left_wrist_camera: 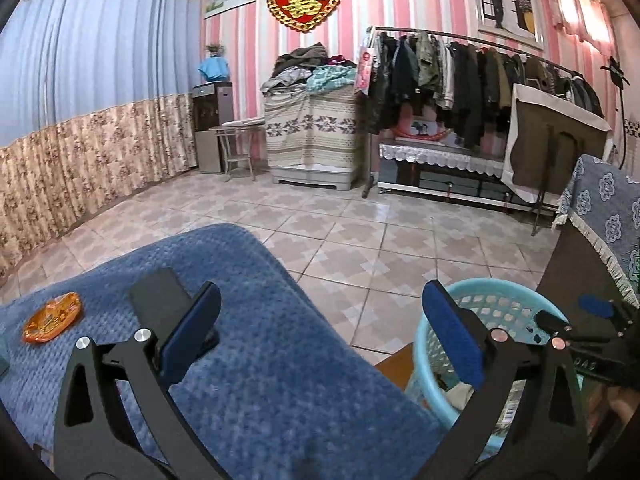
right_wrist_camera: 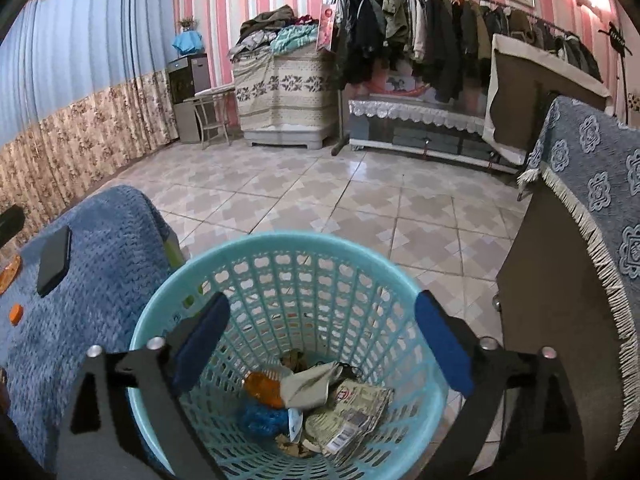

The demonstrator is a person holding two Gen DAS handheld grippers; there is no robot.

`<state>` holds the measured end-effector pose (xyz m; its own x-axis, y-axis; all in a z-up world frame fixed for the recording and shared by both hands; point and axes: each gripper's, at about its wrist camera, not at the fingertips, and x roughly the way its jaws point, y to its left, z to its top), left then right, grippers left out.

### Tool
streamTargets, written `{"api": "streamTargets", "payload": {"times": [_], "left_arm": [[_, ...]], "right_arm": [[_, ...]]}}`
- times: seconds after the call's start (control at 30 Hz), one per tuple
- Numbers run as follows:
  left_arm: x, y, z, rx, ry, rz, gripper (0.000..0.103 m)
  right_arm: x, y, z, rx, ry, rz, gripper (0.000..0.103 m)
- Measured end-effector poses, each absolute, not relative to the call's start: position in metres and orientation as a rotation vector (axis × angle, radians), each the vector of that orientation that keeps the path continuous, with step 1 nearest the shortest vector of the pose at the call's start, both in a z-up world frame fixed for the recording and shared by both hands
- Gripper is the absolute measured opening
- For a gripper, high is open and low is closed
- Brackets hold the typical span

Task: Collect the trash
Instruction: 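Open the left tool to drop the orange, then the right tool to drop the pouch, then move both tools back over the remaining items on the blanket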

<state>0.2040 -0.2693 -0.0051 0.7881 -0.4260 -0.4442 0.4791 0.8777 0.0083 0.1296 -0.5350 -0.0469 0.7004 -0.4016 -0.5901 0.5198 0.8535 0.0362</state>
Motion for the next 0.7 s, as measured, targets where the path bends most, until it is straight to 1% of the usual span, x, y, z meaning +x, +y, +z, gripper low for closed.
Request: {"api": "streamTargets", "payload": {"times": [0.27,0.43,0.7], "left_arm": [[0.206,-0.230,-0.005,0.103,0.459,-0.436,0.098],[0.207,-0.201,-0.004,0.115,0.449,-0.384,0.098],[0.212,-0.123,-0.002,0.061,0.469,-0.269,0.098]], "right_arm": [[0.136,-0.526,-0.045,0.153,0.618,-0.537,0.097],[0.140,-0.518,-0.046,0.116,0.625,-0.543,0.097],[0.147,-0.494,-0.047,0.108,0.632,-0.506,0.097]]}}
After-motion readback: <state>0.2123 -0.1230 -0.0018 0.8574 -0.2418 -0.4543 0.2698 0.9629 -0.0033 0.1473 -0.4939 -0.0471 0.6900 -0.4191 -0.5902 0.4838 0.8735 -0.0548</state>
